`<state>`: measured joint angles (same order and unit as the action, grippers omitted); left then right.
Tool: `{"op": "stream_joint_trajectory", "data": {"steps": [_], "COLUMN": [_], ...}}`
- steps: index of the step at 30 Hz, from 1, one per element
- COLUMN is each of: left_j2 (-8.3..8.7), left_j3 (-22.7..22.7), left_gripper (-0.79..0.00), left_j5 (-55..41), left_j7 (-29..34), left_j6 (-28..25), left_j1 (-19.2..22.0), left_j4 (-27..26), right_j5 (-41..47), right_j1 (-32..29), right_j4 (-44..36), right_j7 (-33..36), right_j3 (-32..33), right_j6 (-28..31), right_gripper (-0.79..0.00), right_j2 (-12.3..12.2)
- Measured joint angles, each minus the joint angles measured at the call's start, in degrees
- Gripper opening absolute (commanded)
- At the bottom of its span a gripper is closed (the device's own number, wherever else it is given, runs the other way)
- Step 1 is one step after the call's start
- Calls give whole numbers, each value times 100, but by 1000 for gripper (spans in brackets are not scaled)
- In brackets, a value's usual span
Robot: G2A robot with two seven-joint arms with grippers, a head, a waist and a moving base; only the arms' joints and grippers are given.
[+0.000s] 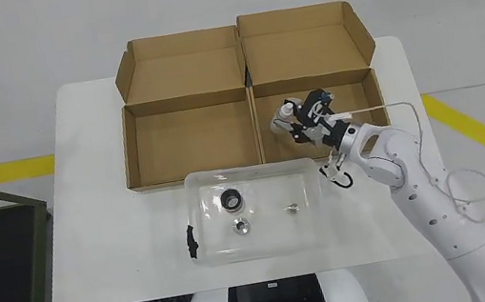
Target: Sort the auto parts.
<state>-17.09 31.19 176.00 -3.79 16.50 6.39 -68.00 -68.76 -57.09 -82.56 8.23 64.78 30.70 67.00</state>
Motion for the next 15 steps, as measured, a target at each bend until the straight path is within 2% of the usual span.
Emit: {"op": "stream_joint_trajectory", "data": {"steps": [5,7,8,9,13,14,15], "left_j2": [0,0,0,0,0,0,0], "left_j3": [0,0,0,0,0,0,0], "left_gripper": [0,0,0,0,0,0,0], "left_j5": [0,0,0,0,0,0,0], "left_j7": [0,0,0,0,0,0,0], "left_j6": [0,0,0,0,0,0,0], "left_j1": [0,0,0,0,0,0,0], "left_j4": [0,0,0,0,0,0,0], "right_j5": [27,35,36,36,26,19,8], "right_j1": [140,179,193,211,251,253,249], "right_j4": [237,321,350,384,437,435,422], "right_j7": [69,70,70,70,80,87,97], "right_j3": [-113,-151,-163,-176,-194,-194,-193], "right_j6": [-37,-55,-58,-60,-58,-54,-49], "right_gripper": [-785,-686,-600,-554,-416,-228,-105], "right_j2": [40,55,60,66,77,77,77]}}
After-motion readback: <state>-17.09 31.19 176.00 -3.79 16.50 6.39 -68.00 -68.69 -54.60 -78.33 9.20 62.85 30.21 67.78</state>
